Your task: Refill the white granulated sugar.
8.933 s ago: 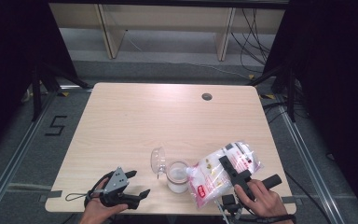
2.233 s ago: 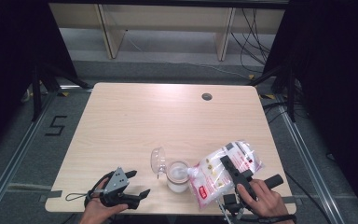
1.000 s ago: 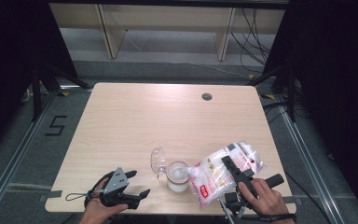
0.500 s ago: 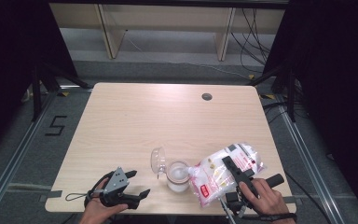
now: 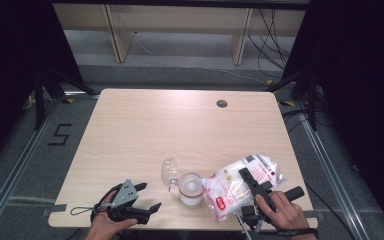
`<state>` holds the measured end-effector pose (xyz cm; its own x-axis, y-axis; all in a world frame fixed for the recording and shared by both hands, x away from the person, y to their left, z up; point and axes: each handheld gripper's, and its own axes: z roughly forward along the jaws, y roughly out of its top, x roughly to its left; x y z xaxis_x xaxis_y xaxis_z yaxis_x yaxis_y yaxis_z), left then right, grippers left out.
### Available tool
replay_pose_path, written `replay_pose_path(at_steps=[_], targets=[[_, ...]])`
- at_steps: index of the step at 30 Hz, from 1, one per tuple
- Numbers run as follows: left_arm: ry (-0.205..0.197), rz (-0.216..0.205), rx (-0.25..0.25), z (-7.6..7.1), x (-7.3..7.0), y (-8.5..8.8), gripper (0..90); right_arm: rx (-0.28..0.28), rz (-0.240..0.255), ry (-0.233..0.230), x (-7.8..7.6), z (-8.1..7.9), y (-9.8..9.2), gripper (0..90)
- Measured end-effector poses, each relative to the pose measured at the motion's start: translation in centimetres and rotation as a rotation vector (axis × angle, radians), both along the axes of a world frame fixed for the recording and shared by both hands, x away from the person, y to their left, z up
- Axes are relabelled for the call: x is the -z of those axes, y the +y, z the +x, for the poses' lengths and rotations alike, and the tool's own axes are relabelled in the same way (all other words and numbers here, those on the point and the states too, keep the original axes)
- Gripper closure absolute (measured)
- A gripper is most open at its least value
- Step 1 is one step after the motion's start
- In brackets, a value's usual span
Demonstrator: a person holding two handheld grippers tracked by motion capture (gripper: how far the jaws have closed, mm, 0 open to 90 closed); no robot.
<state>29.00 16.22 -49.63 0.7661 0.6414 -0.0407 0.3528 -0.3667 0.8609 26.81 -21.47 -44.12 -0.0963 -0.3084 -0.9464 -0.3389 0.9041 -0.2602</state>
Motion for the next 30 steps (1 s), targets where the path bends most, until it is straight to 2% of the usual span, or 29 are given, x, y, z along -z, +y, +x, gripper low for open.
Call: replay_pose_path(at_steps=[2, 3, 5, 16, 19, 21, 26, 28, 29, 30], targets=[[0.006, -0.005, 0.01, 0.0, 0.0, 0.0, 19.0, -0.002, -0.012, -0.001, 0.0, 0.1, 0.0, 72.4], [-0.002, -0.007, 0.01, 0.0, 0.0, 0.0, 19.0, 0.01, 0.001, 0.007, 0.3, 0.1, 0.0, 72.6], [-0.005, -0.002, 0.011, 0.0, 0.0, 0.0, 19.0, 0.011, -0.018, 0.004, 0.4, 0.1, 0.0, 72.9], [-0.005, -0.002, 0.011, 0.0, 0.0, 0.0, 19.1, 0.016, -0.024, 0.023, 0.7, 0.3, 0.0, 73.6], [-0.005, -0.003, 0.01, 0.0, 0.0, 0.0, 19.1, 0.044, 0.003, 0.046, 1.0, 0.3, -0.2, 73.6], [-0.004, -0.003, 0.011, 0.0, 0.0, 0.0, 19.1, 0.044, -0.019, 0.045, 0.9, 0.3, -0.1, 73.6], [-0.004, -0.003, 0.011, 0.0, 0.0, 0.0, 19.3, 0.044, 0.005, 0.06, 1.2, 0.4, -0.2, 74.2], [-0.001, -0.002, 0.014, 0.0, -0.1, 0.0, 19.3, 0.024, -0.007, 0.052, 1.0, 0.6, -0.1, 74.6], [0.0, -0.001, 0.014, 0.0, -0.1, 0.0, 19.4, 0.039, -0.01, 0.069, 0.9, 0.5, -0.1, 74.7], [-0.001, -0.002, 0.014, 0.0, -0.1, 0.0, 19.4, 0.025, 0.008, 0.065, 1.0, 0.6, -0.1, 75.0]])
